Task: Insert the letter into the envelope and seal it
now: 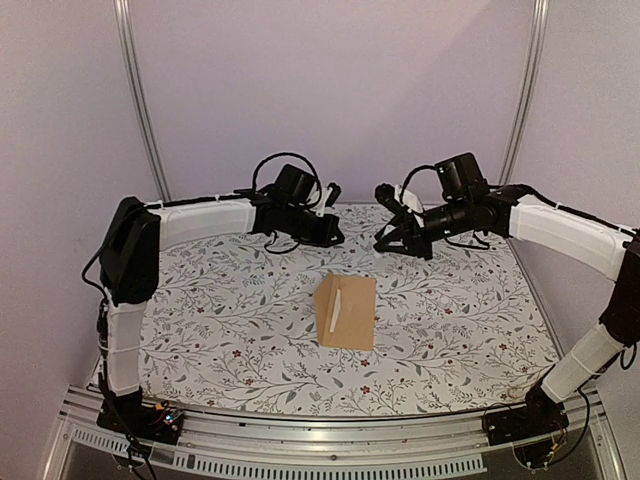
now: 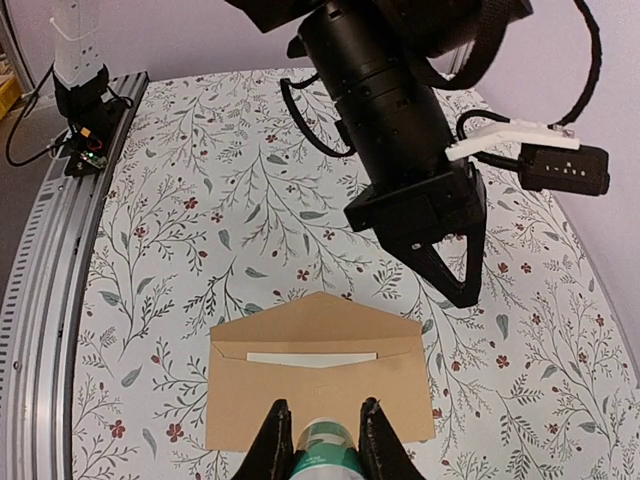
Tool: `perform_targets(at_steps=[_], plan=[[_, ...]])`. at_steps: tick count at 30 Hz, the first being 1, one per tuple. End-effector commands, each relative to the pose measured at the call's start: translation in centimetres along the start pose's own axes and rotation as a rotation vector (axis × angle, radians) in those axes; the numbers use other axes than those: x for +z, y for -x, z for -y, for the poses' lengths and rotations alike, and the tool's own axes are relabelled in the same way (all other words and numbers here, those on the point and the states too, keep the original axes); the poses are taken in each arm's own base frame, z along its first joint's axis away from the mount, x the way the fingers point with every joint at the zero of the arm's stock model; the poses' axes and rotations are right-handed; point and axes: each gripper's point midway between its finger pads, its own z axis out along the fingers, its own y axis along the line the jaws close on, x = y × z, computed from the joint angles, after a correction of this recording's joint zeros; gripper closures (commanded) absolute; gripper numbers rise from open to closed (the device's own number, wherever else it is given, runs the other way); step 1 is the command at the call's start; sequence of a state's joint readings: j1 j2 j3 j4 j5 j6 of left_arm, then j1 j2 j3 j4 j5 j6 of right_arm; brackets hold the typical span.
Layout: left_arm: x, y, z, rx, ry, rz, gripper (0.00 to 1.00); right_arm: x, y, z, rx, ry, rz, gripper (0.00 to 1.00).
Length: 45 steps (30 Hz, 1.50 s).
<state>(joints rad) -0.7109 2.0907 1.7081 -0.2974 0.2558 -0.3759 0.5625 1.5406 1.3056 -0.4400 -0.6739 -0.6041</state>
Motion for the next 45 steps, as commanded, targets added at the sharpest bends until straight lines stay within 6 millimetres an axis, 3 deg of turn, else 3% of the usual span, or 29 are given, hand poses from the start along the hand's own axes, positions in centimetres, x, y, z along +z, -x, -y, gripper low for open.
perform_targets(at_steps=[1,9,14,20,24,33,45], plan=[[2.6,-1.7,0.2,-0.077,-0.059,-0.11,1.0,1.1,0.2,-0.8,-0.116,-0.013,0.009,1.0],[5.8,-5.2,-1.4,-0.168,-0.034,-0.242,1.0,5.3,-2.8,-3.4,-0.188,0.174,-0.079,1.0],[6.9,-6.8,-2.0,-0.185,-0.035,-0.285,1.0,8.5,-4.6,-1.7,-0.163,0.082,-0.132,1.0],[8.4,-8.2,-2.3,-0.221,-0.05,-0.318,1.0,10.0,-6.4,0.0,-0.12,-0.001,-0.155,1.0],[9.1,-8.8,-2.5,-0.239,-0.059,-0.331,1.0,11.3,-8.8,0.0,-0.104,0.016,-0.202,1.0],[9.8,-10.3,-3.3,-0.26,-0.046,-0.363,1.0,12.9,-11.5,0.6,-0.117,0.002,-0.246,1.0],[10.0,-11.3,-4.3,-0.282,-0.037,-0.387,1.0,14.7,-13.1,1.2,-0.099,0.007,-0.258,1.0]])
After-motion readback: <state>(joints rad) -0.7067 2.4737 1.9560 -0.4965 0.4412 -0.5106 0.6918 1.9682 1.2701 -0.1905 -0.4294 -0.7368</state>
